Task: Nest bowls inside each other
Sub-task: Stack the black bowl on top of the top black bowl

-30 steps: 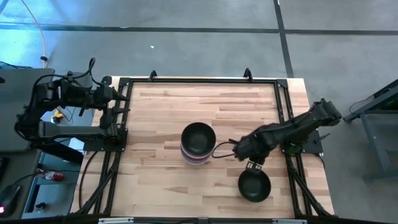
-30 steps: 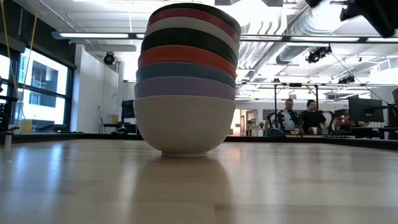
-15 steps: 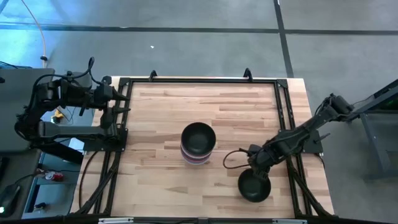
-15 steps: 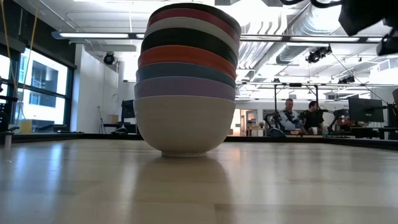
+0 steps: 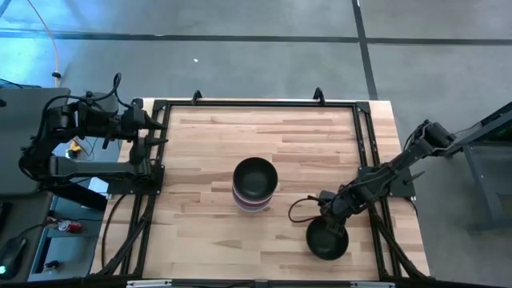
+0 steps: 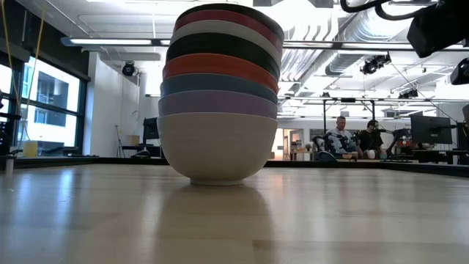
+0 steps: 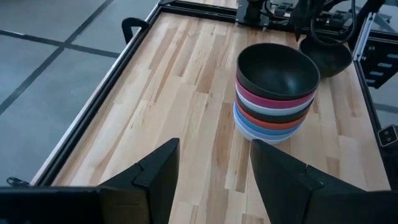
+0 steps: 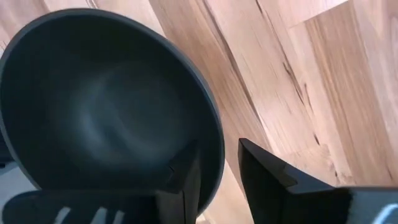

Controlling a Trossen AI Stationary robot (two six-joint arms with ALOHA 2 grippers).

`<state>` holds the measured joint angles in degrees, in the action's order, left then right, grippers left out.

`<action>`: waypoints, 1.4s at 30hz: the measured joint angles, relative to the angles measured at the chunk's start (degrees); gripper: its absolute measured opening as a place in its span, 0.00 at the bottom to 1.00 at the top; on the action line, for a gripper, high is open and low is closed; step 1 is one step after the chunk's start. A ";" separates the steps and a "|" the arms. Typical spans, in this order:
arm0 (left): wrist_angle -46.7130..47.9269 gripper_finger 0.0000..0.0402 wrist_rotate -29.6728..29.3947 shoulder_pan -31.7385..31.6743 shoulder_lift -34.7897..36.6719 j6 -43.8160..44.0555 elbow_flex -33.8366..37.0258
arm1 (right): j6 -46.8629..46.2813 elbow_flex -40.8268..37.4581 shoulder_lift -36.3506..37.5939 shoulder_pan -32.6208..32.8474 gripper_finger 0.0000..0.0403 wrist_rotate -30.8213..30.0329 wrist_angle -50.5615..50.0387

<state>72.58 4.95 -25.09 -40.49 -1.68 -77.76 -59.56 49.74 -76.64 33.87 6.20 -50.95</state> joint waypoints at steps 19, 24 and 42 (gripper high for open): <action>0.00 0.46 0.00 0.01 0.00 0.01 0.00 | -3.37 -0.01 -0.13 0.00 0.18 2.51 -0.95; 0.00 0.46 0.00 0.01 0.00 0.03 0.00 | -6.13 -0.01 -0.13 0.02 0.18 3.53 -2.87; -2.64 0.46 1.06 0.01 1.22 -1.10 6.82 | -6.01 -0.01 -4.02 0.02 0.14 6.28 -3.78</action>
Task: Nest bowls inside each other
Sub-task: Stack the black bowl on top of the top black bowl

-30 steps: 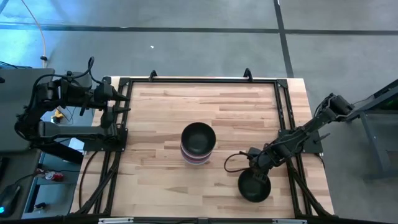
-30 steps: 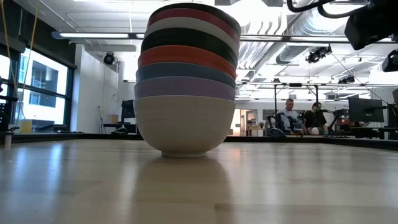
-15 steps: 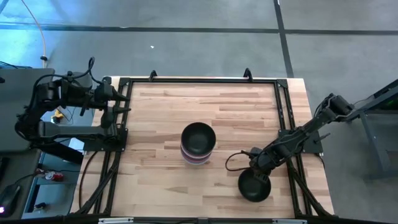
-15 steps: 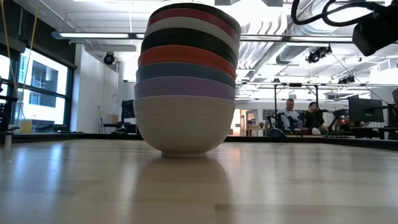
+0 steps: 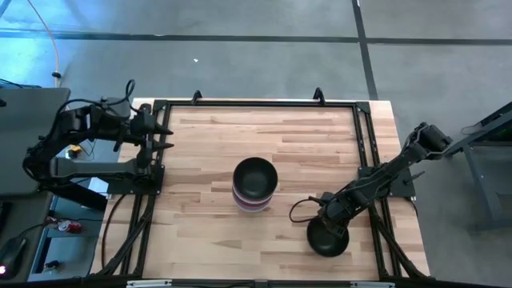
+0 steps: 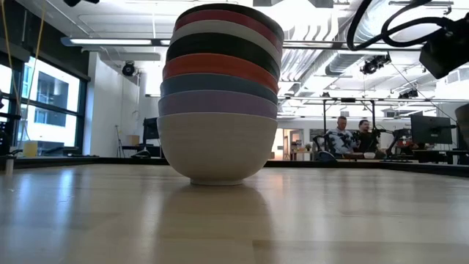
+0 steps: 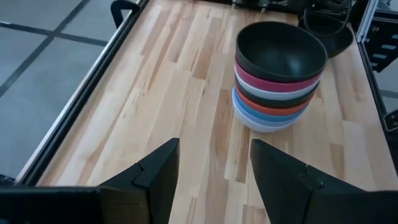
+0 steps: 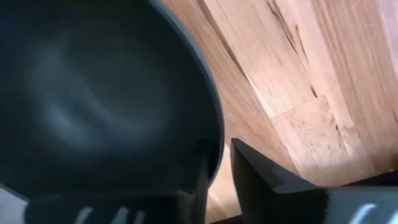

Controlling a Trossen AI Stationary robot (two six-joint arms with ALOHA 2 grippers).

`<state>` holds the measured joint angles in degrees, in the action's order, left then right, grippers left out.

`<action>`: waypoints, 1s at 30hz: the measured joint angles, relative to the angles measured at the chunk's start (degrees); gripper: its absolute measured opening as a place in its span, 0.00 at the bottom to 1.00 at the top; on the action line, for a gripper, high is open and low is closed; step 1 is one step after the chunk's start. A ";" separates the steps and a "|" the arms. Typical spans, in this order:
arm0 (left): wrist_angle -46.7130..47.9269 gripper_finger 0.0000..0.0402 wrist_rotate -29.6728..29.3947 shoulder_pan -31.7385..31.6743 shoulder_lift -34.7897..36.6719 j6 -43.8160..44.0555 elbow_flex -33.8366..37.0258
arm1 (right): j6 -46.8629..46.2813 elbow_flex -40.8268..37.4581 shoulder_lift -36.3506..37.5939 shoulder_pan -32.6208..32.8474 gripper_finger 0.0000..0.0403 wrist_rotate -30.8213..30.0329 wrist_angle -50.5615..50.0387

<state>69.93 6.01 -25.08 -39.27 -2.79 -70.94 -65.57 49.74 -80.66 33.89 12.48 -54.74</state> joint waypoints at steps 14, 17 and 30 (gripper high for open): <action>-0.48 0.46 0.02 -0.01 0.00 -0.39 0.00 | 3.51 0.00 0.00 -2.82 0.01 3.06 -0.36; -0.48 0.46 0.02 -0.01 0.00 -0.36 0.00 | 5.89 1.48 0.00 -4.73 0.00 3.85 -2.67; -0.37 0.46 0.05 -0.02 1.69 -0.39 -0.02 | 16.33 23.92 0.04 -15.70 0.00 3.00 -24.88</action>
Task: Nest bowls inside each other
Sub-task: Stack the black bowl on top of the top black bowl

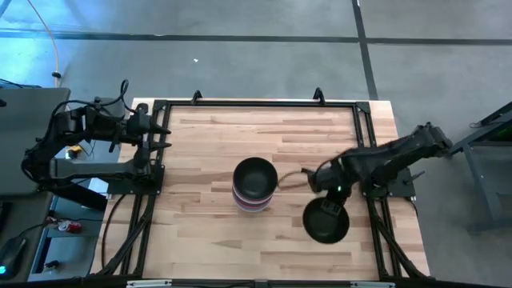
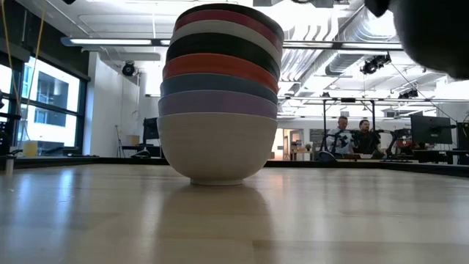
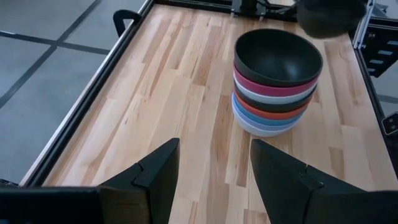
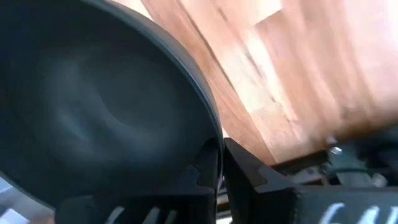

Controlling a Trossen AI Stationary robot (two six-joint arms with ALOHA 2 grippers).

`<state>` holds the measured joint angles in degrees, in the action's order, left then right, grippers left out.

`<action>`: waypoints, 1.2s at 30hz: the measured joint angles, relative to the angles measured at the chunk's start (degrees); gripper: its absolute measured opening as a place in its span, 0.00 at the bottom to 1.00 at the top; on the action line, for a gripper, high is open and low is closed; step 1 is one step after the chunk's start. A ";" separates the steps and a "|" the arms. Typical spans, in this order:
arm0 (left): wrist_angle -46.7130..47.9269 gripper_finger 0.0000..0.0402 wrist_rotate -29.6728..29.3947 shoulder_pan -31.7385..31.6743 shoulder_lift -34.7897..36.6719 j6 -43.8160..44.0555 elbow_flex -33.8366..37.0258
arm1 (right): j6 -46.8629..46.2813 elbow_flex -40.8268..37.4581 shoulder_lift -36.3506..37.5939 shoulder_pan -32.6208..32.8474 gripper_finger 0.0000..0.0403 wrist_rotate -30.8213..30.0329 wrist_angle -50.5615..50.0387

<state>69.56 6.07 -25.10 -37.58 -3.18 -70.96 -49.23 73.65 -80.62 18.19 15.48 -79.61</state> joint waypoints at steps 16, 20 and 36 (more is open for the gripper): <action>0.04 0.46 0.02 0.00 2.70 -0.96 -0.02 | 18.04 34.04 -9.92 -16.05 0.00 -2.84 -10.18; 0.04 0.46 0.04 0.02 3.35 -1.07 -0.02 | 23.45 40.01 -15.01 -19.60 0.00 -2.22 -10.20; 1.79 0.46 -0.27 -0.01 5.56 -2.60 0.00 | 34.99 54.52 -29.49 -26.17 0.00 1.03 -10.40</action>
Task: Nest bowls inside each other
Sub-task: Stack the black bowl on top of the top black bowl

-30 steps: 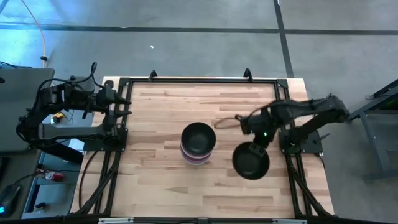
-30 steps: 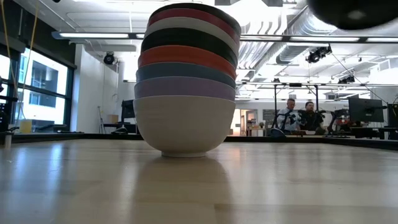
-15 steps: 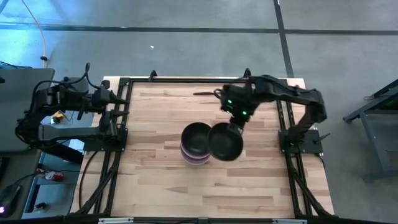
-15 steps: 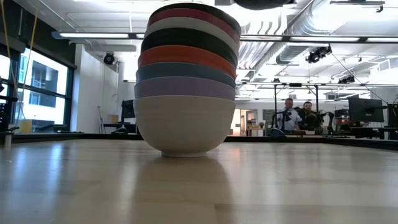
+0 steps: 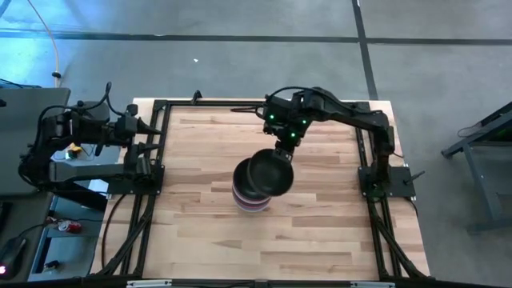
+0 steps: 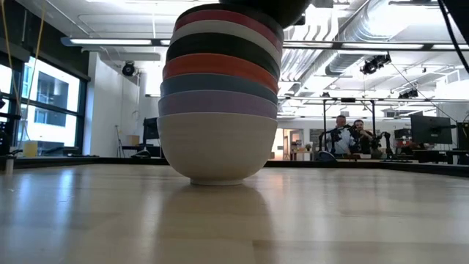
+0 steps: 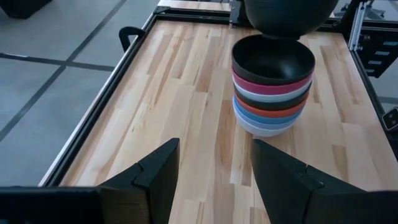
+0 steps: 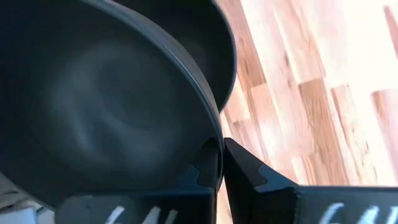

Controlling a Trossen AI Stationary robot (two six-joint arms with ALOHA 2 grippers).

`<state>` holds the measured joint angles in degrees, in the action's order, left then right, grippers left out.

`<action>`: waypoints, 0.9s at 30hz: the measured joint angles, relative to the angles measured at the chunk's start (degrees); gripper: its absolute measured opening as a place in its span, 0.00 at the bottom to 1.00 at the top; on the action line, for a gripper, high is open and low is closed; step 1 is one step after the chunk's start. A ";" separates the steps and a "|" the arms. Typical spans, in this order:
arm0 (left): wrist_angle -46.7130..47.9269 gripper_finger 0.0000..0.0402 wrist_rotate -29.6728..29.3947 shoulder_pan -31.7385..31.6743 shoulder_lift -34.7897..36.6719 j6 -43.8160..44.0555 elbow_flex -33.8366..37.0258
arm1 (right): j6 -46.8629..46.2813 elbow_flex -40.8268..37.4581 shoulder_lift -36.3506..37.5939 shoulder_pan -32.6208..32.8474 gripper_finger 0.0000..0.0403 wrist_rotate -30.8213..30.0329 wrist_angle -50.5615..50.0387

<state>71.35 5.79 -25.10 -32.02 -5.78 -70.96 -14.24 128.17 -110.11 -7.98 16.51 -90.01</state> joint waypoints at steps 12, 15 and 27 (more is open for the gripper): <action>0.86 0.46 -0.21 0.00 0.30 0.07 0.00 | 3.35 2.31 -5.52 -0.32 0.00 -1.71 0.04; 0.99 0.46 -0.21 0.00 0.30 0.20 0.00 | 4.23 2.31 -6.27 -0.47 0.00 -1.72 0.02; 1.31 0.46 -0.54 0.00 2.08 -0.37 0.00 | 4.27 2.31 -6.60 -1.06 0.00 -2.37 0.46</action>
<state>72.66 5.25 -25.10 -29.94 -6.15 -70.96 -9.98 130.48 -116.71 -9.04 14.14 -89.56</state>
